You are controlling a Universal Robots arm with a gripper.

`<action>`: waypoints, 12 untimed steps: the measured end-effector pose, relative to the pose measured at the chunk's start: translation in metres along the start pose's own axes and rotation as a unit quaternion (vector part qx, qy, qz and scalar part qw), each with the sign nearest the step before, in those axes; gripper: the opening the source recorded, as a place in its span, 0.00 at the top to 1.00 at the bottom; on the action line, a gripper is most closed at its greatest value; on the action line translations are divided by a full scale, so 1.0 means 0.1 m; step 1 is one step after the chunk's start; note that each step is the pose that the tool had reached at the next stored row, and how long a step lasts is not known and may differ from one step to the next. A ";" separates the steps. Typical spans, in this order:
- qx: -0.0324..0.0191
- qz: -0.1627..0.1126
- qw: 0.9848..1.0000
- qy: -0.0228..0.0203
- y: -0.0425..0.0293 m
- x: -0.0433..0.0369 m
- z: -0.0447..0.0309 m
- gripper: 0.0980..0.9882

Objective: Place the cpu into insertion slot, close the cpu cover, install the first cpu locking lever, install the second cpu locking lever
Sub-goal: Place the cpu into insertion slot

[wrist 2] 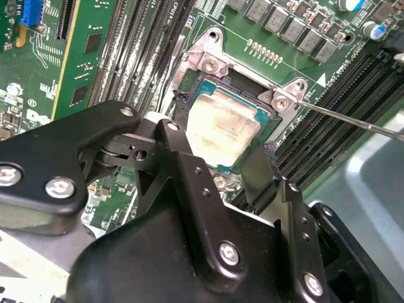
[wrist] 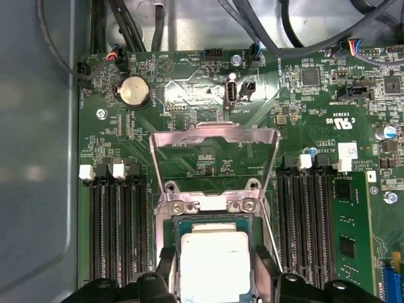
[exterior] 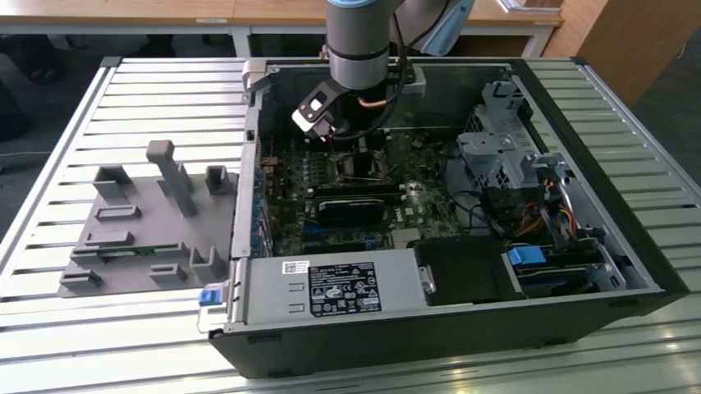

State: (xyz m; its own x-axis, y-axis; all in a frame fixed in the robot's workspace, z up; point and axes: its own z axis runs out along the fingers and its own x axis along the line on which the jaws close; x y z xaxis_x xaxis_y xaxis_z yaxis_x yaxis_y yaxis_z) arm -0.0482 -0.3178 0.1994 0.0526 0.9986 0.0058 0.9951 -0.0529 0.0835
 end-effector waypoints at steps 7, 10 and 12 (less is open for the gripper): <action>0.003 0.000 1.000 0.000 0.014 0.001 -0.075 0.45; 0.006 0.000 1.000 0.000 0.023 0.001 -0.079 0.65; 0.008 0.000 1.000 0.000 0.029 0.001 -0.081 0.72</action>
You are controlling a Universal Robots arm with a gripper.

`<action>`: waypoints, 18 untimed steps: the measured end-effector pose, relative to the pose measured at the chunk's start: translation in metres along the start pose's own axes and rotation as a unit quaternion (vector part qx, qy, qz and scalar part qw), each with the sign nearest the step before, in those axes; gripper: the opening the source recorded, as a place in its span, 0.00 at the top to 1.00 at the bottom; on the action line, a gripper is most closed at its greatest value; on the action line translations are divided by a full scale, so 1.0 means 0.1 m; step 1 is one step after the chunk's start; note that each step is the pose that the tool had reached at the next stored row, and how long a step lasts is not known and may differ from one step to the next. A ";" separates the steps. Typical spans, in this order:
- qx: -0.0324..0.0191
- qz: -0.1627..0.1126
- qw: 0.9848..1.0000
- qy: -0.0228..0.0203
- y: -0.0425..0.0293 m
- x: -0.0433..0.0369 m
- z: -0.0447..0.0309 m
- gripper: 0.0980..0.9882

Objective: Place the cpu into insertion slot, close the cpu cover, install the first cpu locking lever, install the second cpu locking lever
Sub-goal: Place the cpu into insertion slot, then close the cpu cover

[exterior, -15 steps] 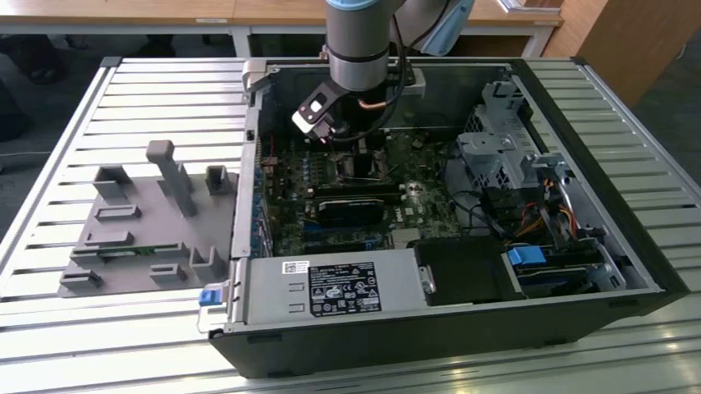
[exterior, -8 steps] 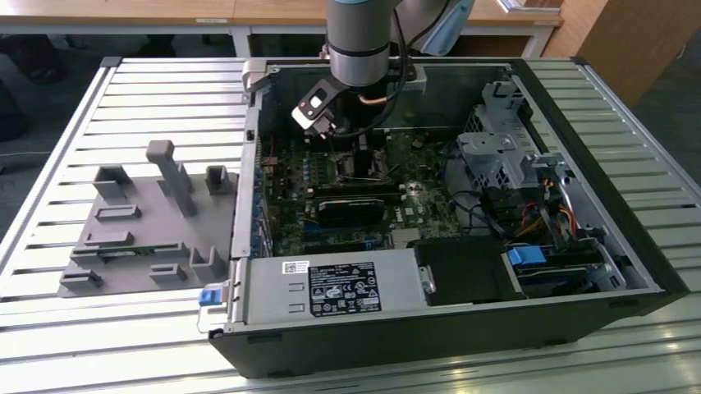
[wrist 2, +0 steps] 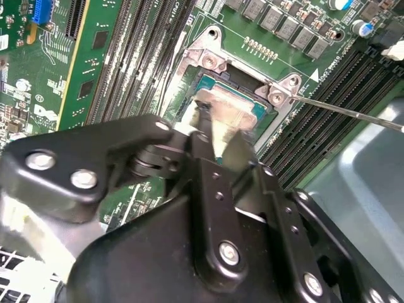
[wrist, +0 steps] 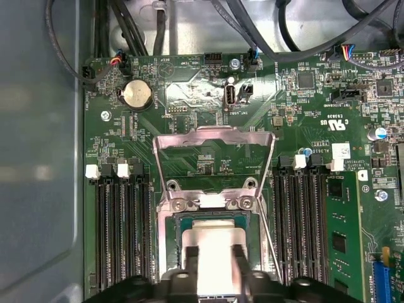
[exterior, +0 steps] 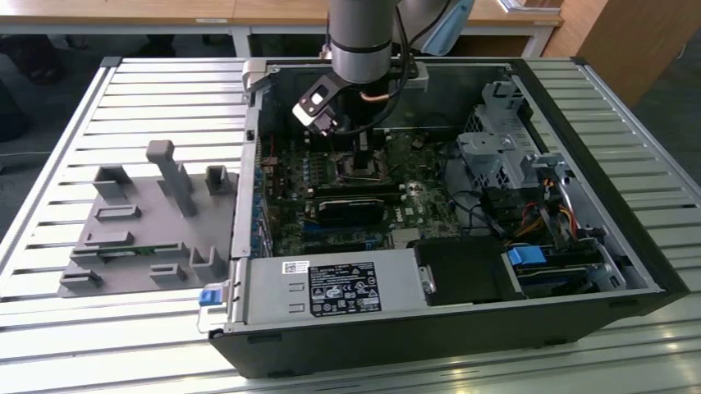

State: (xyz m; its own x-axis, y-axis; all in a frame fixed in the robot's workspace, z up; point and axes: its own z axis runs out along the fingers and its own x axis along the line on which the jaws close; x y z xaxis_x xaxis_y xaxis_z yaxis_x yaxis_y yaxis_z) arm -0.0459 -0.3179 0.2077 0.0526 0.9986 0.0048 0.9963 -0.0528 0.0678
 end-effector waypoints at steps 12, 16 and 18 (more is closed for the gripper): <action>0.004 0.000 1.000 0.000 0.016 0.001 -0.025 0.99; 0.004 0.000 1.000 0.000 0.016 0.001 -0.035 0.99; 0.004 0.000 1.000 0.000 0.017 0.001 -0.040 0.99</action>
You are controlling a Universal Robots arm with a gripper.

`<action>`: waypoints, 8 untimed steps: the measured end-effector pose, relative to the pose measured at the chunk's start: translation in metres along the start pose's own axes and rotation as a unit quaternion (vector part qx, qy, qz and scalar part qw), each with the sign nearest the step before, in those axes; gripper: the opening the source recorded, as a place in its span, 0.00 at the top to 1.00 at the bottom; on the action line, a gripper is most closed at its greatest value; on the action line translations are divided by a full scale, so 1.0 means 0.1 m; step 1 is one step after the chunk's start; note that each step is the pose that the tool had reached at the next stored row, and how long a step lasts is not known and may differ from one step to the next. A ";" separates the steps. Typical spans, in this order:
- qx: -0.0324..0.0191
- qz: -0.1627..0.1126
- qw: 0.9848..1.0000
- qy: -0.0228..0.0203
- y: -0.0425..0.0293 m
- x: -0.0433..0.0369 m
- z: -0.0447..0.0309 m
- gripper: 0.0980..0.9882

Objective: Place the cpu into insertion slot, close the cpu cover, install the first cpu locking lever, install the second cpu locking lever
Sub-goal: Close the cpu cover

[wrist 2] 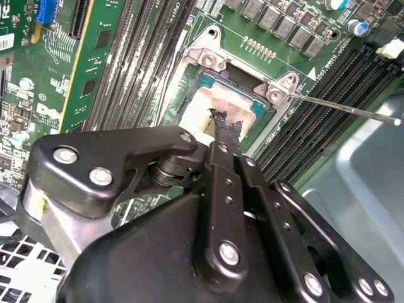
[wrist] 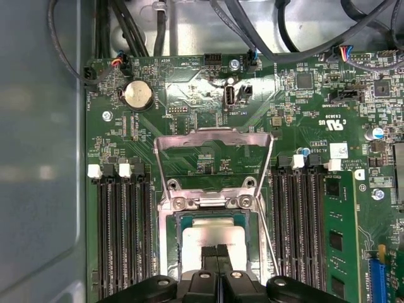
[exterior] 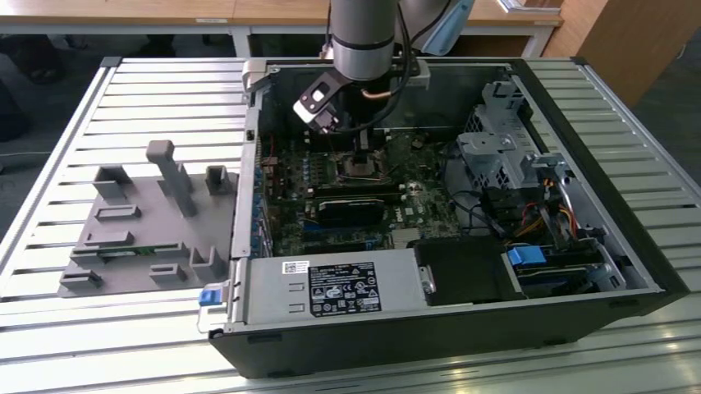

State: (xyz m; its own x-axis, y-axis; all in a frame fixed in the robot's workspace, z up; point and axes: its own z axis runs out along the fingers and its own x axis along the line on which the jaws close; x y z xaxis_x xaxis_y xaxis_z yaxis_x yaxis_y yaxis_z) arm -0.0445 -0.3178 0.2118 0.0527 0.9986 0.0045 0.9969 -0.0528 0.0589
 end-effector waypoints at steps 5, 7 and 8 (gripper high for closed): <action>0.000 0.000 1.000 0.000 0.002 0.000 -0.029 0.99; 0.000 0.000 1.000 0.000 0.003 0.000 -0.048 0.99; 0.000 0.000 1.000 0.000 0.004 0.000 -0.057 0.99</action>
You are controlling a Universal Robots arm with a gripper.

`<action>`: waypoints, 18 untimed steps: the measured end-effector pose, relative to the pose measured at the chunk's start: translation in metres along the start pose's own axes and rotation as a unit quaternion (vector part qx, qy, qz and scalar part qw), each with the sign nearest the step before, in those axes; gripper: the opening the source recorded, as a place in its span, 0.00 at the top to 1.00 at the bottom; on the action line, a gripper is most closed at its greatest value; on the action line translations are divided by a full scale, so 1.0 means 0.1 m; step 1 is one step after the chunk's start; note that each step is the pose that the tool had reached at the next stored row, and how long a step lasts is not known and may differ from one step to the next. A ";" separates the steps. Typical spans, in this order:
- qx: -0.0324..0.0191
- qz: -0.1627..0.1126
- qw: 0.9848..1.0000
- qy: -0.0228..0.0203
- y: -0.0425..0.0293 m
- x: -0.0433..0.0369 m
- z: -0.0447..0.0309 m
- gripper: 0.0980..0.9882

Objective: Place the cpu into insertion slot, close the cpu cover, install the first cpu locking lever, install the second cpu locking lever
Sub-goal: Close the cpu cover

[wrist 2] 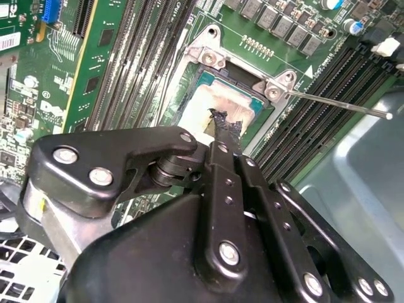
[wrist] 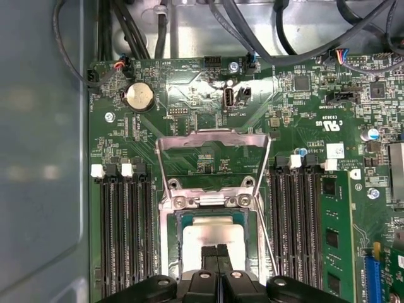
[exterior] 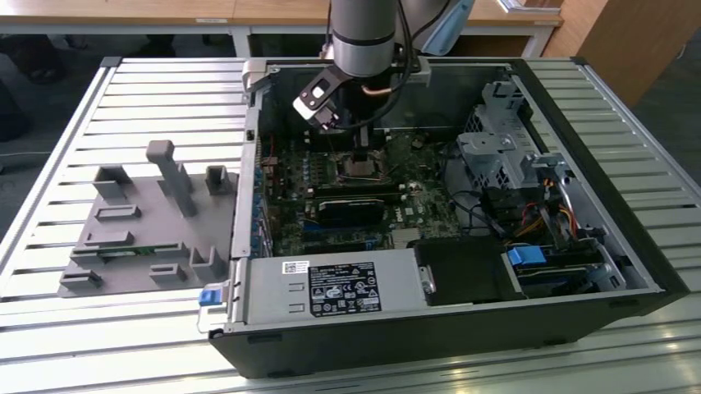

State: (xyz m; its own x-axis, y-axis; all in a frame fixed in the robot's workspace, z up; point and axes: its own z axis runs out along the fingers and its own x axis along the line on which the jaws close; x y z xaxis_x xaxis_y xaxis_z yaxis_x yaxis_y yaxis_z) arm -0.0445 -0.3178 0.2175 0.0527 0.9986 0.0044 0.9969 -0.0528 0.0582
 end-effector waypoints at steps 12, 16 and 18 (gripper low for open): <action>0.002 0.000 1.000 0.000 0.013 0.001 -0.206 0.99; 0.002 0.000 1.000 0.000 0.019 0.001 -0.298 0.99; 0.002 0.000 1.000 0.000 0.021 0.001 -0.337 0.99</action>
State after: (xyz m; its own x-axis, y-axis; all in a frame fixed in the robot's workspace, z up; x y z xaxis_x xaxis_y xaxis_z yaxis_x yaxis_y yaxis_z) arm -0.0444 -0.3179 0.2512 0.0527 0.9986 0.0042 0.9971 -0.0528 0.0544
